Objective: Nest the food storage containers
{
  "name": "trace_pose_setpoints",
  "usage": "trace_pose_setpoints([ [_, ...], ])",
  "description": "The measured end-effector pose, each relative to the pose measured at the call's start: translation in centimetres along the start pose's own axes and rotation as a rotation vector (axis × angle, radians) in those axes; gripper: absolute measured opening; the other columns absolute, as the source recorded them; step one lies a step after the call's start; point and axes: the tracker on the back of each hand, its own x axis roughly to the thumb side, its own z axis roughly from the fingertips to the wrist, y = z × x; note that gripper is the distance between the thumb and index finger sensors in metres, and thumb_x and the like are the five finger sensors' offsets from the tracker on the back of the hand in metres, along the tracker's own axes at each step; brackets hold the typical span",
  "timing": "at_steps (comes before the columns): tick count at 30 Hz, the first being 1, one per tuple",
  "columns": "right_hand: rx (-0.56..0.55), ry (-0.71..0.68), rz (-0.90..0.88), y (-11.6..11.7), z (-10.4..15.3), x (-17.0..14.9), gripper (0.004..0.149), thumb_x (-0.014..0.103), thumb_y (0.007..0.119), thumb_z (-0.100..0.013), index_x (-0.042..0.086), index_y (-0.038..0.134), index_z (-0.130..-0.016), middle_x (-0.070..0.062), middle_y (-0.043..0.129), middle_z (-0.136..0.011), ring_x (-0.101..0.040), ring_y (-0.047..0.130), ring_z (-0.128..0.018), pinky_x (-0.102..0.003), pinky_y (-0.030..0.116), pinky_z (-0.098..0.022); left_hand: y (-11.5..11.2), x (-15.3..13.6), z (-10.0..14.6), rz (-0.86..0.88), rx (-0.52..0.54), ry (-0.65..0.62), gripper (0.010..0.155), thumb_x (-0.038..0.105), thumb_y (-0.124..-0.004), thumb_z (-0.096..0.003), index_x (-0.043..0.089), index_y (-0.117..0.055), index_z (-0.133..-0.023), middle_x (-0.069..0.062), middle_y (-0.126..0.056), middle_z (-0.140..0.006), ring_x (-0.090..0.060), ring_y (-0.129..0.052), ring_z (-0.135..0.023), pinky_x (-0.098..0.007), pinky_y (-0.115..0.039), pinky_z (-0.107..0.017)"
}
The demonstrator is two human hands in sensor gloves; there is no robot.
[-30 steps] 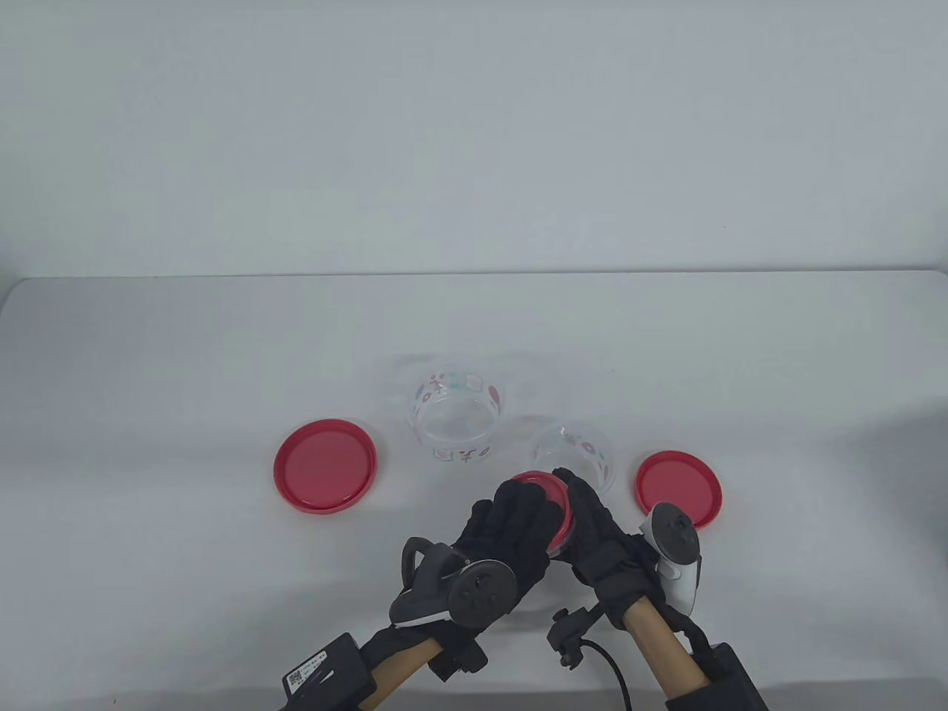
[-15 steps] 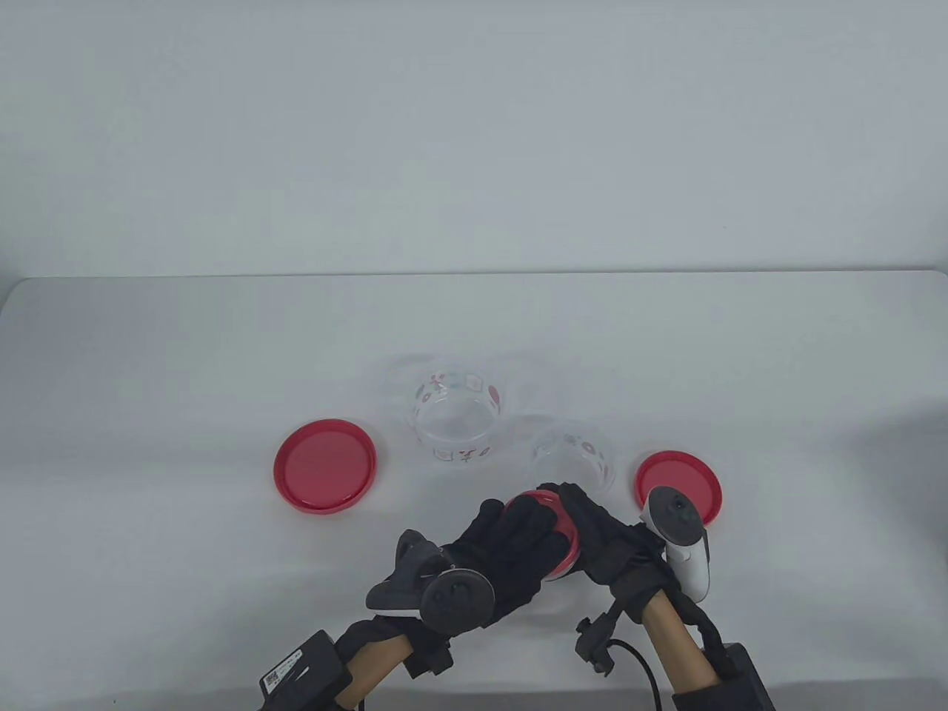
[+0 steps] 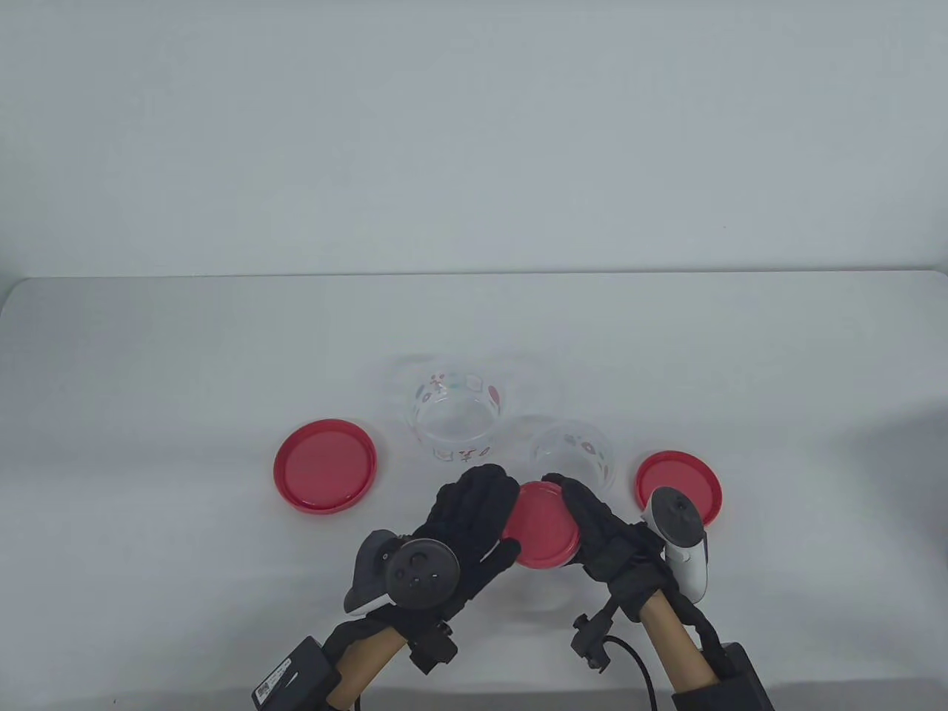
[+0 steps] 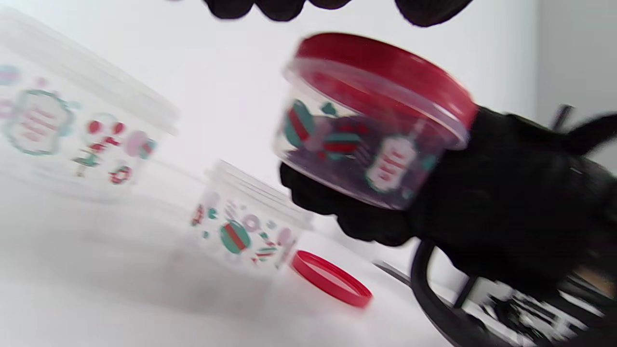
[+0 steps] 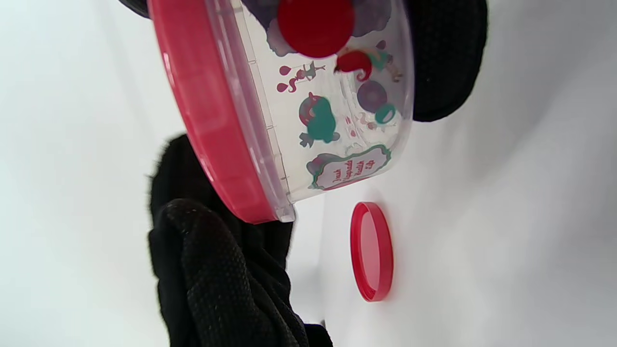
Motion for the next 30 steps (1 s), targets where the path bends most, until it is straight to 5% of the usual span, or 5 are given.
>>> trace_pose_setpoints([
  [7,0.027,-0.044,0.033,1.2,-0.1,-0.1,0.069,0.052,0.046,-0.067,0.002,0.035,-0.113,-0.031,0.033,-0.111,-0.049,0.067,-0.085,-0.053,0.072,-0.052,-0.4,-3.2,-0.2,0.312,-0.11,0.211,0.07,0.057,-0.044,-0.0644,0.015,-0.043,-0.119,-0.003,-0.093,-0.084,-0.033,-0.093,-0.064,-0.046,-0.081,-0.048],
  [12,0.073,-0.029,0.062,2.4,-0.2,-0.8,0.069,0.051,0.044,-0.067,0.001,0.029,-0.113,-0.032,0.027,-0.111,-0.051,0.062,-0.087,-0.055,0.069,-0.054,-1.5,-3.7,-0.3,0.473,-0.203,0.269,0.065,0.052,-0.047,-0.0663,0.011,-0.05,-0.116,-0.003,-0.097,-0.07,-0.028,-0.097,-0.051,-0.042,-0.083,-0.039],
  [17,0.063,-0.007,0.15,2.7,-0.2,-0.9,0.07,0.05,0.045,-0.066,0.0,0.029,-0.113,-0.032,0.026,-0.111,-0.053,0.058,-0.089,-0.057,0.066,-0.055,-1.8,-3.7,-0.4,0.374,-0.227,0.29,0.062,0.048,-0.049,-0.0665,0.009,-0.051,-0.115,-0.001,-0.097,-0.068,-0.026,-0.097,-0.05,-0.041,-0.084,-0.038],
  [24,-0.259,-0.157,0.853,2.5,0.7,1.8,0.059,0.047,0.054,-0.064,0.005,0.061,-0.106,-0.023,0.064,-0.097,-0.04,0.077,-0.072,-0.048,0.075,-0.047,-1.5,-2.7,-0.4,0.266,-0.191,0.273,0.062,0.047,-0.05,-0.0664,0.008,-0.051,-0.115,-0.001,-0.097,-0.068,-0.026,-0.097,-0.05,-0.04,-0.084,-0.039],
  [30,-0.297,-0.212,0.976,3.0,1.0,2.5,0.052,0.041,0.058,-0.064,0.004,0.071,-0.098,-0.019,0.075,-0.084,-0.038,0.084,-0.056,-0.042,0.079,-0.036,-1.8,-2.5,-0.3,0.24,-0.195,0.277,0.062,0.047,-0.05,-0.0665,0.008,-0.052,-0.114,0.001,-0.097,-0.068,-0.026,-0.097,-0.05,-0.04,-0.084,-0.039],
])
